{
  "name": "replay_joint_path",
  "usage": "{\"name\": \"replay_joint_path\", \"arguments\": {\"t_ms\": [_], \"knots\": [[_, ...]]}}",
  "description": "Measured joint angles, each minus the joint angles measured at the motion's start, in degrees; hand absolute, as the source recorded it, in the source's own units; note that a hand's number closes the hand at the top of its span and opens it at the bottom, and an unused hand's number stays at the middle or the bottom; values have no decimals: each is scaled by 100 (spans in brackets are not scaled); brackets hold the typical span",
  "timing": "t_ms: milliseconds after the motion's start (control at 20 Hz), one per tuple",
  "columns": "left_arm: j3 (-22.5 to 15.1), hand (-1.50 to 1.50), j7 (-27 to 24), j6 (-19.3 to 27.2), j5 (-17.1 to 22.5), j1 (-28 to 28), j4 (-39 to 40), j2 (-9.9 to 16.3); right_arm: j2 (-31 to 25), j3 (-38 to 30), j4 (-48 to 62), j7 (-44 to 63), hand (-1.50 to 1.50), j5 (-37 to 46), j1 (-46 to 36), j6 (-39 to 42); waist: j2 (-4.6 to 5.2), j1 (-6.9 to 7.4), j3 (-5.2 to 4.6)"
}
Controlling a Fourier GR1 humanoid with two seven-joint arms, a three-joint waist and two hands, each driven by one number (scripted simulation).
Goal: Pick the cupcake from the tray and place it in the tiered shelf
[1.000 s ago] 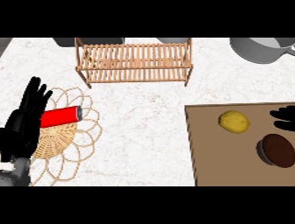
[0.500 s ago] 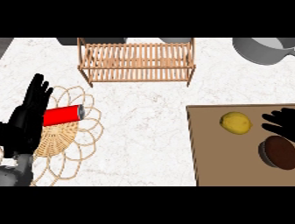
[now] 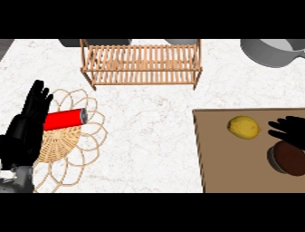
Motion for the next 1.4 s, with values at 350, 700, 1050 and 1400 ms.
{"name": "replay_joint_path", "arguments": {"t_ms": [350, 700, 1050, 1400], "knots": [[271, 0, 51, -248, -200, -138, 163, -196, 423, 83, 528, -288, -150, 644, -135, -209, 1, -6, 0], [531, 0, 132, -512, -325, -152, 170, -317, 739, -5, 1151, -758, -150, 954, -305, -508, 0, -4, 0], [584, 0, 242, -595, -590, -67, 57, -577, 1105, 31, 1468, -894, -150, 1295, -457, -620, -1, -4, -2], [691, 0, 180, -733, -721, -52, 77, -763, 1222, 131, 1802, -1043, 150, 1736, -505, -797, -38, -5, -41]]}}
